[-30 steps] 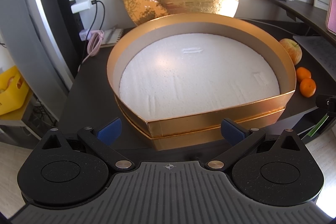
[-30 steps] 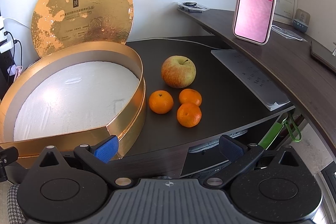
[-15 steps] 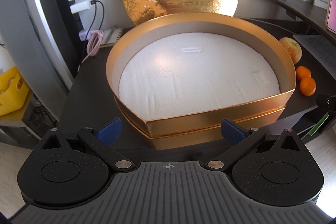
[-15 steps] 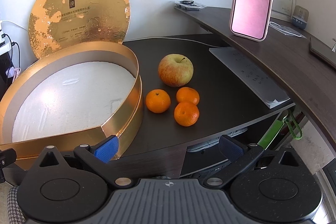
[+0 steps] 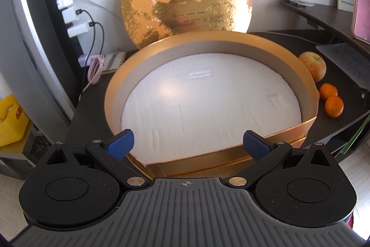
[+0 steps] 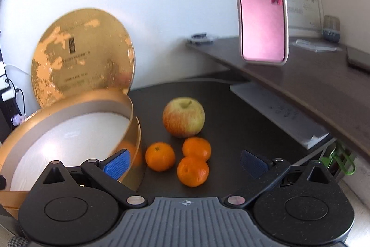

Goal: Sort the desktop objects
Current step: 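Move the right gripper toward the mandarins beside the gold box, then close the right gripper on the nearest mandarin and lift it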

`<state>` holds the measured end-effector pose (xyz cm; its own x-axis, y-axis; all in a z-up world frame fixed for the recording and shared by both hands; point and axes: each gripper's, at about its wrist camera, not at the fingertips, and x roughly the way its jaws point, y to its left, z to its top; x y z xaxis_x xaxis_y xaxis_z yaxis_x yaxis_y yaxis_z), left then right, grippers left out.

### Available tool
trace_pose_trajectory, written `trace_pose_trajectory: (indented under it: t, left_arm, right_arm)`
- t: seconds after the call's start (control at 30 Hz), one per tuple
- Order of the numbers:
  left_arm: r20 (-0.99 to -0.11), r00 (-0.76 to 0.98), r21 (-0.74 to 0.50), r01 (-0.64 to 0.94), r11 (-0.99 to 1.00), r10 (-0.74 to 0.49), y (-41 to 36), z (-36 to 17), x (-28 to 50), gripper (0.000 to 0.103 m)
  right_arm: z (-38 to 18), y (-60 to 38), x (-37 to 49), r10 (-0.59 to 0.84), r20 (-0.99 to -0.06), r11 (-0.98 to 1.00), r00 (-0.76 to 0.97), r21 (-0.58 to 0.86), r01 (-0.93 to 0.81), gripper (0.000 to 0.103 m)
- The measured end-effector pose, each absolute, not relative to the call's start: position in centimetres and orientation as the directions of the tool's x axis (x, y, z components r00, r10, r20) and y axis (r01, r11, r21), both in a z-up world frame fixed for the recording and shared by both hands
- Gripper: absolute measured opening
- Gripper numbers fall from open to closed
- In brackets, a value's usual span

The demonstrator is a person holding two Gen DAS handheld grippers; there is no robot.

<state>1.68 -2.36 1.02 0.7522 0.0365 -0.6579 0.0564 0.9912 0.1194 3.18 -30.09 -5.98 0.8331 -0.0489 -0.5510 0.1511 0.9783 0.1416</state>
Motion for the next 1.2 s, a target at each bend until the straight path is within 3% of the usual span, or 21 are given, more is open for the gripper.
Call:
trace_pose_trajectory:
  t: [0.27,0.47,0.73,1.03,1.2]
  left_arm:
    - [-0.687,0.726,0.102,0.06,0.993,0.027,-2.6,0.5,3.0,0.103]
    - [-0.688,0.726,0.098,0.081,0.992,0.009,-3.1,0.6,3.1,0.103]
    - [-0.704,0.71,0.087,0.064,0.994,0.016,-3.0,0.4,3.6,0.098]
    - [-0.693,0.72,0.107,0.04,0.993,0.046,-2.4,0.3,3.6,0.099]
    - [-0.696,0.717,0.101,0.037,0.994,0.044,-2.0,0.1,3.6,0.099]
  right_arm:
    - [-7.6,-29.4,4.7,-0.079,-0.598,0.993,0.797,0.027,0.118,0.102]
    - [-8.3,-29.4,4.6,-0.062,-0.609,0.995,0.791,0.025,0.096,0.1]
    - [-9.3,-29.5,6.3,-0.09,-0.621,0.993,0.779,0.002,0.117,0.065]
    - [-10.6,-29.3,7.6,-0.112,-0.638,0.991,0.762,-0.016,0.132,0.063]
    - [-10.7,-29.0,8.0,-0.126,-0.654,0.99,0.746,-0.035,0.137,0.045]
